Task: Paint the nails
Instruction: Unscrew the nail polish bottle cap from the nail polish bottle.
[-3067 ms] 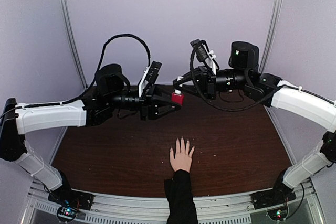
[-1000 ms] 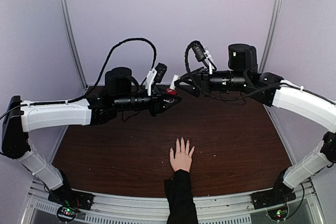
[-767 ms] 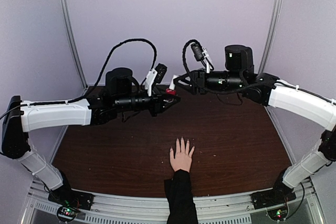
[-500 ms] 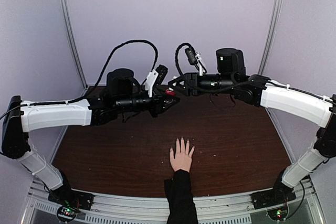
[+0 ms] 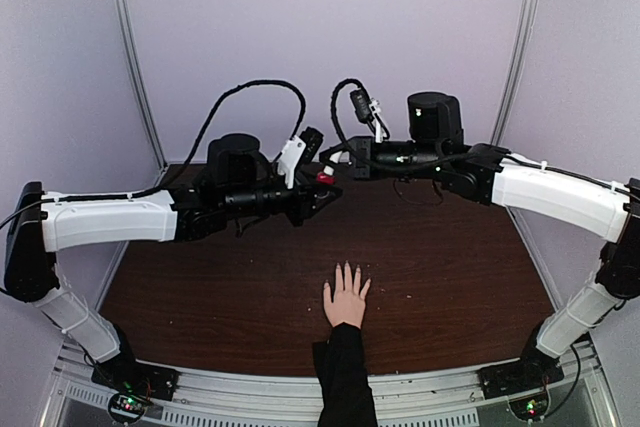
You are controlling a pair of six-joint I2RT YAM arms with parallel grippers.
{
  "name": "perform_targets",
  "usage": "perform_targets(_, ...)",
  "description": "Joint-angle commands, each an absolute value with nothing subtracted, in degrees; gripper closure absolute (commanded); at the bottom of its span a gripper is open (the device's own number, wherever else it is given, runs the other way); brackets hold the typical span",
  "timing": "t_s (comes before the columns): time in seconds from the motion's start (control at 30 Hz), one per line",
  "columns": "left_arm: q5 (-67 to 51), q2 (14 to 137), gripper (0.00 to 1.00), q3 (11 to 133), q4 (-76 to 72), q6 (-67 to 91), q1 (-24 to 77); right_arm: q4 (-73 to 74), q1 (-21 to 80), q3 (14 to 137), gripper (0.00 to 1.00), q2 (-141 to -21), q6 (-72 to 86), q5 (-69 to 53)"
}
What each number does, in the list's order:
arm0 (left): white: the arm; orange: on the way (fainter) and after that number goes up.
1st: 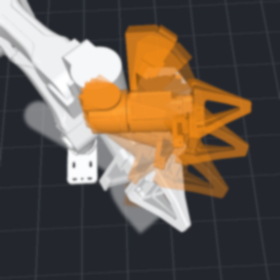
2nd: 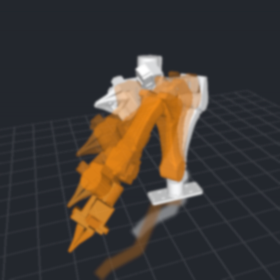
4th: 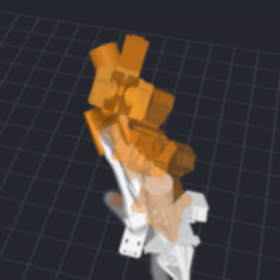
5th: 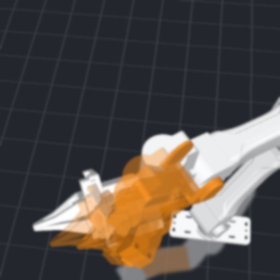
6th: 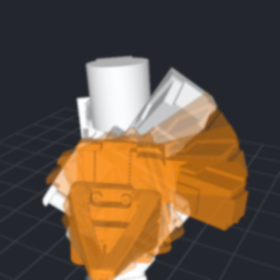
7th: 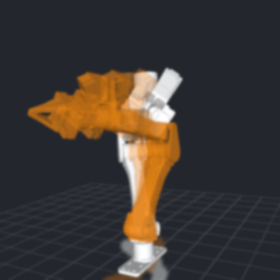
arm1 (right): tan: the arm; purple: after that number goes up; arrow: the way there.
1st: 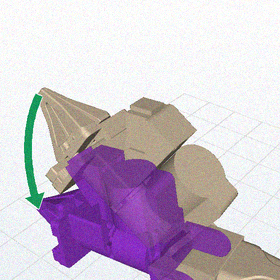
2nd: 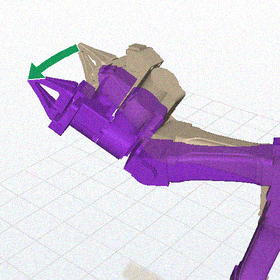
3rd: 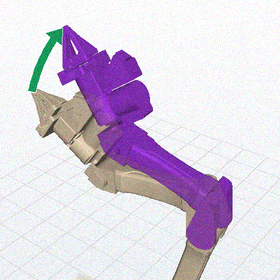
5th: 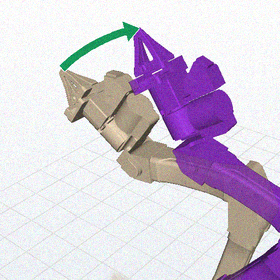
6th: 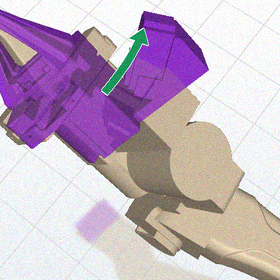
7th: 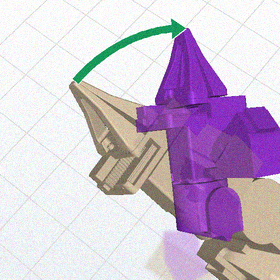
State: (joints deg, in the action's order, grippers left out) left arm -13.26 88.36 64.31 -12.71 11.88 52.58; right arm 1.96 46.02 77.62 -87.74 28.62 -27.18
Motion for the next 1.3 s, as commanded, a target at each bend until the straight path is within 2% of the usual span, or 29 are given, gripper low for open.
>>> perform_targets(0.0, -12.65, 88.27, 1.00, 66.40, -14.62, 10.97, 52.98, 0.09, 45.88, 78.64, 0.92, -88.11, 29.26, -27.47)
perform_targets(0.13, -15.09, 88.13, 1.00, 66.27, -15.47, 11.98, 52.99, 0.09, 45.88, 78.74, 1.00, -87.98, 27.93, -28.54)
perform_targets(0.67, -39.37, 88.55, 1.00, 63.91, -28.86, 18.26, 52.82, -2.51, 45.88, 78.69, 1.00, -85.03, 21.08, -40.35)
perform_targets(1.0, -52.36, 89.91, 1.00, 62.52, -43.71, 26.40, 52.82, -7.19, 46.04, 78.99, 1.00, -84.73, 19.41, -55.04)
perform_targets(1.27, -57.32, 91.50, 1.00, 63.72, -50.15, 31.29, 52.80, -10.76, 46.41, 81.25, 1.00, -86.21, 18.85, -64.40)
